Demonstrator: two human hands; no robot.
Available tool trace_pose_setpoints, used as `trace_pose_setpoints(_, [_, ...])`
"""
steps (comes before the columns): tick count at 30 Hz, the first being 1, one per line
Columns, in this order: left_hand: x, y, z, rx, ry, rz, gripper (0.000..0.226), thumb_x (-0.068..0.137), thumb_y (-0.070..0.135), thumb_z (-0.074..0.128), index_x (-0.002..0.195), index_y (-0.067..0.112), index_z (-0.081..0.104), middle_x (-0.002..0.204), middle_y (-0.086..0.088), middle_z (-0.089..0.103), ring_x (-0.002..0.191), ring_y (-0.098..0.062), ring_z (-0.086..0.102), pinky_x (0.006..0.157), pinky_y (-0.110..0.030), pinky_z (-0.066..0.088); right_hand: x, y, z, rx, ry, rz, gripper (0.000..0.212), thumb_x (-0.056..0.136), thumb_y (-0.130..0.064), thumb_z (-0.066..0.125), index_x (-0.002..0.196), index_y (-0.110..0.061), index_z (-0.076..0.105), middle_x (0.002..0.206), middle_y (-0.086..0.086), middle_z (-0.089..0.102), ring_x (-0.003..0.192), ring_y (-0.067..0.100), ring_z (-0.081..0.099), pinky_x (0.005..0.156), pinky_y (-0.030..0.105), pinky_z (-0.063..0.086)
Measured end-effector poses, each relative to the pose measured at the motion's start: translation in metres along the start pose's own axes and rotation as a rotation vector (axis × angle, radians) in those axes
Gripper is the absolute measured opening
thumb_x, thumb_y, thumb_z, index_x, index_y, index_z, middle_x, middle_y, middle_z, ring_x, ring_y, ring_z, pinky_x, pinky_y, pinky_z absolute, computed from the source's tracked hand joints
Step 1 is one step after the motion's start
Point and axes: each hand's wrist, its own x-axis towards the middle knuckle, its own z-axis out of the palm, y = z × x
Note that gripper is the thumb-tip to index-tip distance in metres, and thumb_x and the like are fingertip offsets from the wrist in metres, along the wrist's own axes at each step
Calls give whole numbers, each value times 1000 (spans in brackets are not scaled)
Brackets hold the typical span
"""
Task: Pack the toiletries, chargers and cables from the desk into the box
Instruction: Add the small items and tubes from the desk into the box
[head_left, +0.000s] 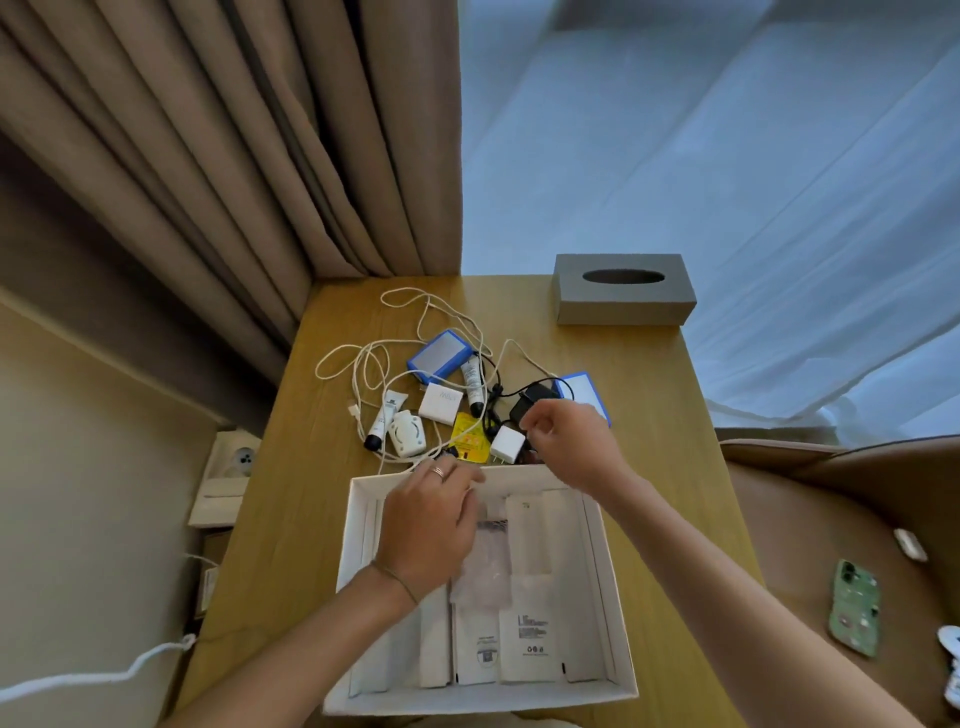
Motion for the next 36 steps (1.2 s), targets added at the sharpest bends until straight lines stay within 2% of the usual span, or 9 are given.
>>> trace_pose_setpoints(3, [14, -12, -13, 21, 39, -55, 18, 86, 11, 64, 98, 24, 69, 92, 10, 64, 86, -10, 58, 65, -22, 48, 39, 2, 13, -207, -165, -65, 33, 86, -4, 55, 107, -20, 75, 105, 5, 75, 93, 27, 67, 67, 29, 48])
trace_pose_setpoints(6, [29, -23, -23, 56, 32, -98, 20, 84, 9, 67, 95, 26, 69, 91, 12, 64, 85, -9, 57, 66, -18, 41, 66, 7, 30, -396, -329, -197, 44, 84, -2, 60, 122, -22, 68, 119, 4, 68, 107, 26, 63, 73, 32, 50])
trace_pose_setpoints(11, [52, -39, -30, 69, -37, -200, 19, 86, 13, 61, 94, 30, 66, 92, 15, 61, 83, -6, 52, 60, -14, 37, 85, 12, 51, -652, -487, -452, 38, 88, -14, 67, 125, -19, 62, 116, 9, 59, 98, 27, 61, 66, 35, 48])
trace_pose_setpoints(17, [71, -58, -25, 27, -144, -376, 18, 89, 16, 58, 98, 28, 67, 95, 13, 61, 82, -7, 54, 63, -21, 46, 97, 20, 61, -722, -503, -583, 45, 88, -23, 72, 131, -19, 60, 126, 10, 57, 103, 25, 58, 67, 31, 47])
trace_pose_setpoints(19, [76, -64, -21, 35, -191, -413, 17, 90, 17, 57, 100, 27, 68, 98, 11, 62, 83, -8, 56, 65, -24, 50, 101, 23, 59, -682, -508, -571, 48, 86, -23, 73, 132, -22, 59, 125, 7, 59, 105, 24, 58, 68, 29, 46])
trace_pose_setpoints(23, [91, -74, -7, 51, -271, -457, 17, 90, 17, 57, 101, 25, 67, 103, 6, 65, 81, -10, 55, 60, -22, 43, 105, 20, 54, -534, -465, -462, 51, 82, -39, 71, 131, -27, 59, 116, 1, 64, 104, 21, 60, 76, 33, 56])
trace_pose_setpoints(27, [109, -79, 16, 85, -363, -508, 24, 91, 17, 57, 112, 26, 64, 116, 1, 62, 101, -18, 60, 83, -38, 55, 102, 17, 51, -431, -371, -394, 51, 84, -48, 64, 130, -27, 60, 114, -1, 67, 101, 19, 61, 75, 31, 54])
trace_pose_setpoints(32, [127, -84, 46, 178, -415, -562, 44, 87, 19, 59, 129, 26, 50, 128, -5, 54, 113, -26, 56, 83, -38, 51, 97, 9, 49, -229, -342, -168, 46, 93, -45, 57, 134, -25, 59, 118, 0, 70, 100, 16, 64, 67, 26, 47])
trace_pose_setpoints(36, [145, -91, 64, 274, -424, -626, 53, 84, 32, 65, 132, 23, 45, 129, -10, 56, 119, -31, 54, 89, -43, 49, 89, 5, 50, -141, -326, -69, 35, 93, -43, 55, 117, -21, 67, 104, 1, 72, 91, 18, 65, 74, 34, 56])
